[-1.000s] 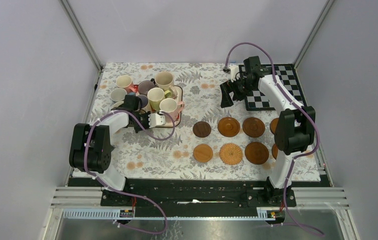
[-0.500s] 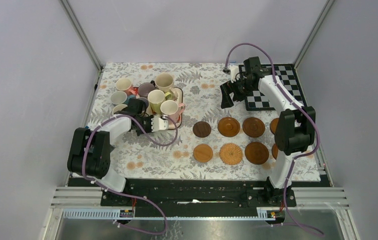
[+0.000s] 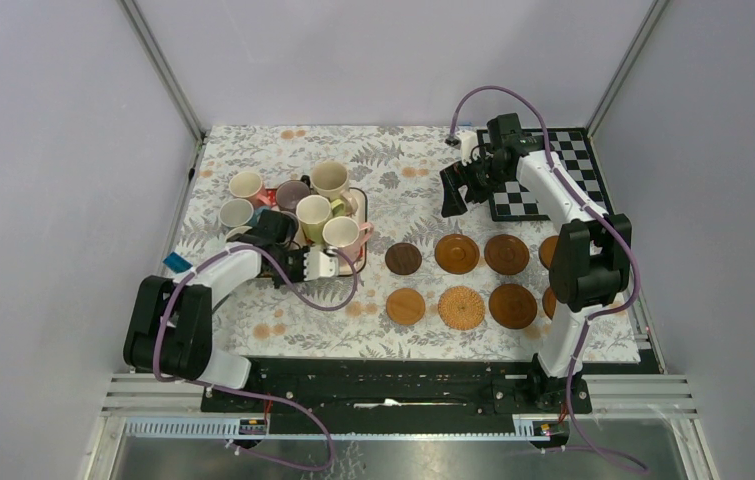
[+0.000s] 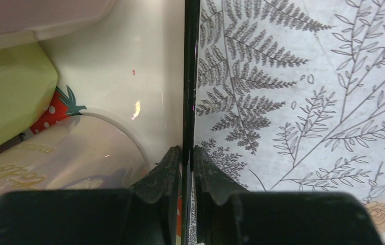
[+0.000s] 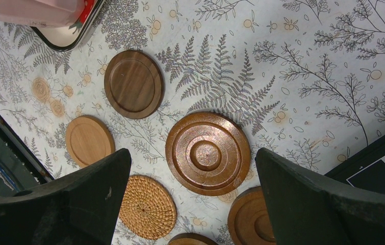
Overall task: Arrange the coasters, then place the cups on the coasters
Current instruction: Move the tray to the center of the board.
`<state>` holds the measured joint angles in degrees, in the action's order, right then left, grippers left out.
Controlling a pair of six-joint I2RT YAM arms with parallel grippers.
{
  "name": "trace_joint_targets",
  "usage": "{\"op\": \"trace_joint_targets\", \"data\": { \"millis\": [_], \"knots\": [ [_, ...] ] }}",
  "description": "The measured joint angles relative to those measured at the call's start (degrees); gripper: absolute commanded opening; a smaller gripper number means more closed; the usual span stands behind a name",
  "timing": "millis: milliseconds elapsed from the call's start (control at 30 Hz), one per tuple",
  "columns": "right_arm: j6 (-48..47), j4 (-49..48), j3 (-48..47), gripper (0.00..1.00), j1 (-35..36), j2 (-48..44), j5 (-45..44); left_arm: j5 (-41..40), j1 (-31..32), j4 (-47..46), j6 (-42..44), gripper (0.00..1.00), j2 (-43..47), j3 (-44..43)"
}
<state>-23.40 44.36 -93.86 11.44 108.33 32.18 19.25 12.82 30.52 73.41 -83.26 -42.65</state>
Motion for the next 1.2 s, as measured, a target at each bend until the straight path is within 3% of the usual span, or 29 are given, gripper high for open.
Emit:
{"op": "trace_joint_targets", "data": {
  "millis": [600, 867, 1000, 1200],
  "knots": [
    [0.0, 0.1, 0.0, 1.00, 0.0, 0.0, 0.4, 0.0, 0.6, 4.5, 0.0, 0.11, 4.3, 2.8],
    [-0.2, 0.2, 0.0, 1.00, 0.0, 0.0, 0.4, -0.1, 0.9, 7.1, -2.6, 0.20, 4.3, 1.5],
    [-0.2, 0.2, 0.0, 1.00, 0.0, 0.0, 0.4, 0.3, 1.0, 9.8, -4.7, 0.33, 6.4, 1.5],
    [-0.2, 0.2, 0.0, 1.00, 0.0, 0.0, 0.5, 1.3, 1.3, 18.1, -6.6, 0.26, 8.0, 1.3]
  ]
}}
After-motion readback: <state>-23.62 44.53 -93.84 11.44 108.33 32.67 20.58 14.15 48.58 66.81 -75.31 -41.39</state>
